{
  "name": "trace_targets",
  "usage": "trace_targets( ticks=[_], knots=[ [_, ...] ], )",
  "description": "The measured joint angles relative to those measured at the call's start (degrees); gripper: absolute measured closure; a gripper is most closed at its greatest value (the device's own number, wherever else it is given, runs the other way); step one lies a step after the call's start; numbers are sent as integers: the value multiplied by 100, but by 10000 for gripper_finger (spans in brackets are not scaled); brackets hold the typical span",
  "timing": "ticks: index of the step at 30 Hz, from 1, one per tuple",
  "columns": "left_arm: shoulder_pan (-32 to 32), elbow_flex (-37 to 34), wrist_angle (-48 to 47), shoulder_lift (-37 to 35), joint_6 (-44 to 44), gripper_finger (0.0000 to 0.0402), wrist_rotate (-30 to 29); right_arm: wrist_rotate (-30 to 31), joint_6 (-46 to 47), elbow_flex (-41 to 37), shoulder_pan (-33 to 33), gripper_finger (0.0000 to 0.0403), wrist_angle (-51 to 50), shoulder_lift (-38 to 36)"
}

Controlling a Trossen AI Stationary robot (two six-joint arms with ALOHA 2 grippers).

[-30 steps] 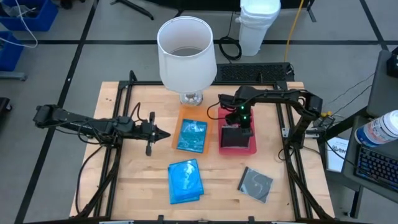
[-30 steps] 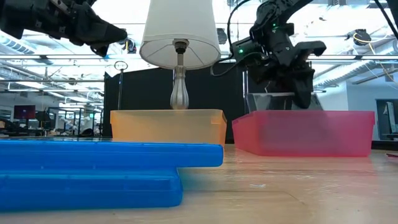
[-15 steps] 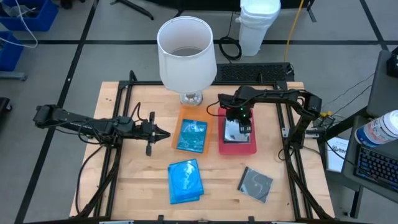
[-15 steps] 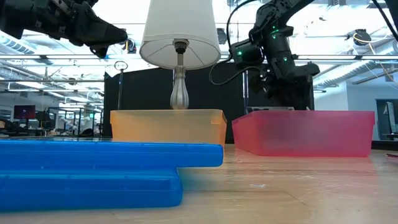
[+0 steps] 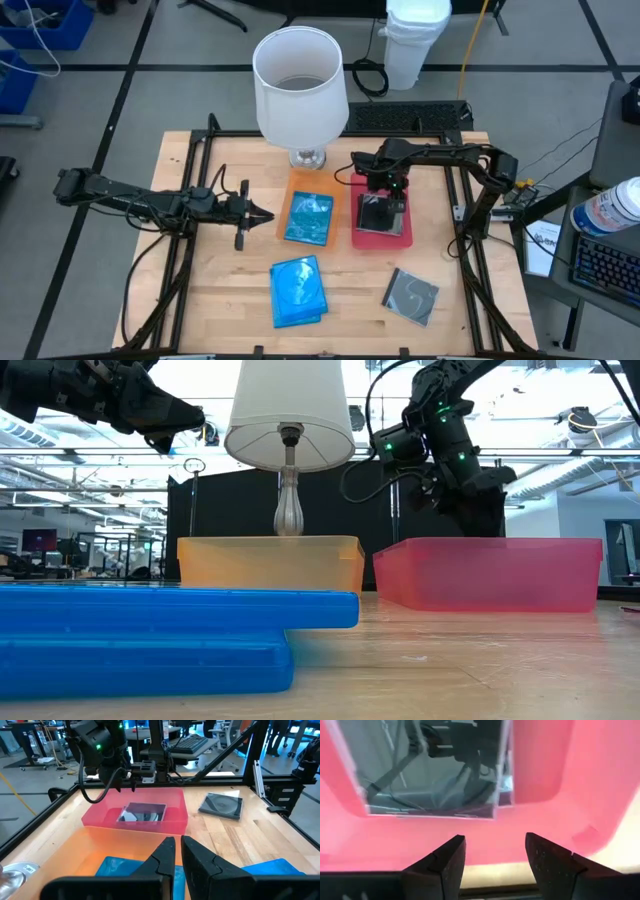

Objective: Pick & place jewel cases by type
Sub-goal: Put the blue CD case into the orange bin

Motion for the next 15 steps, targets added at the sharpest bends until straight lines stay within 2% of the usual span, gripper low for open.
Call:
trace_targets(
  ticks=[3,7,11,15],
  knots=[
    [0,0,0,0,22,362,2,596,235,0,41,208,-81,-122],
    [0,3,-15,0,34,362,0,747,270,20,225,224,332,-666],
    [0,4,-107,2,112,362,0,810,374,33,680,249,1647,-1551],
    [-2,4,-148,0,270,362,-4,1813,344,55,1653,287,2948,-2164]
  ],
)
